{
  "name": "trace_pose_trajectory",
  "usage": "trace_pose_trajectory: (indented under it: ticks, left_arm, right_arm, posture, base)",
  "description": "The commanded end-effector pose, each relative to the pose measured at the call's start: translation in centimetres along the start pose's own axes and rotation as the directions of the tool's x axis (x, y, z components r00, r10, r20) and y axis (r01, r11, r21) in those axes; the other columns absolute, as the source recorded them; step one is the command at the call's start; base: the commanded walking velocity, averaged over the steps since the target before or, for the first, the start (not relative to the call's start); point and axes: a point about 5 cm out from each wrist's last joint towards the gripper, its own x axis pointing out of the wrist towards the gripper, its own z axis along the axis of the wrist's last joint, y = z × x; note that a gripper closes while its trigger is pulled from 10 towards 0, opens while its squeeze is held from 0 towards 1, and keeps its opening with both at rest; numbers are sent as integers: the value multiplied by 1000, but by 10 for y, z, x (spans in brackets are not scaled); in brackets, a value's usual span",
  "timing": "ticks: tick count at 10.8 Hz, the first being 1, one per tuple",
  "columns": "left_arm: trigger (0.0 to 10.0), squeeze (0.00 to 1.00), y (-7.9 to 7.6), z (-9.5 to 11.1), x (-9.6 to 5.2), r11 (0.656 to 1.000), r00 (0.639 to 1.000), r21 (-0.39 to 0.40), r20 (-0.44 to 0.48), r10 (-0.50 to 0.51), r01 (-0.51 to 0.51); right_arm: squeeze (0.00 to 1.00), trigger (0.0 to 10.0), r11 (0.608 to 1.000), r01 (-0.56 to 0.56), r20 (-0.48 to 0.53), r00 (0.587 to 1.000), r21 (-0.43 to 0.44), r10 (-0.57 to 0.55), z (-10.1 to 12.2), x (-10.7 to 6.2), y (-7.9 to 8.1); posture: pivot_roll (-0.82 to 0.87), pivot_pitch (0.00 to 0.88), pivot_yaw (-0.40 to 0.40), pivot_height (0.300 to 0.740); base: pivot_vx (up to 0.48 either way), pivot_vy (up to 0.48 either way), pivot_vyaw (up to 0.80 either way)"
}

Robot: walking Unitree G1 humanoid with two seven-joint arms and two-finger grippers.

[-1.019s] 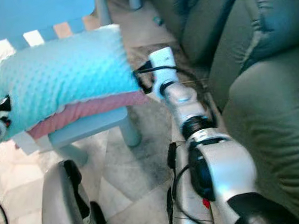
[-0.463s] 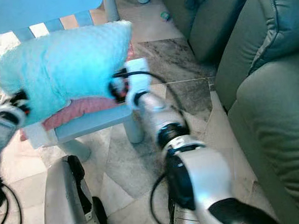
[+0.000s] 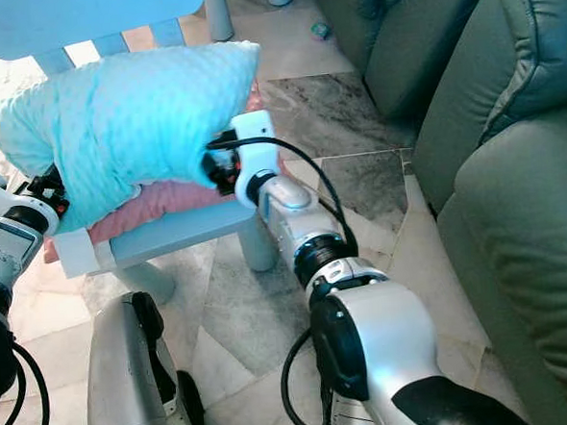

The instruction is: Move the pillow to the sofa

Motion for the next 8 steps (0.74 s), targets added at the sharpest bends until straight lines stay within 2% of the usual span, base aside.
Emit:
trace_pose_trajectory:
  ticks: [1, 6, 8]
  left_arm:
    - [0, 0, 9, -15, -3, 999, 998, 13, -59, 32, -31]
    - [0, 0, 18, -6, -6, 992, 995, 76, 2, 99, -99]
    - [0, 0, 23, 0, -8, 979, 986, 122, 46, 158, -163]
  right_arm:
    - [0, 0, 1000, -4, -13, 1000, -8, 4, -7, 0, 5]
    - [0, 0, 999, 25, -14, 1000, -27, -25, -8, -1, 1]
    - [0, 0, 999, 31, -16, 999, -37, -31, -8, -2, 0]
  posture:
    - [35, 356, 4, 436]
    - [35, 355, 6, 436]
    - [35, 358, 6, 436]
  base:
    - [0, 0, 0]
    - [0, 0, 0]
    - [0, 0, 0]
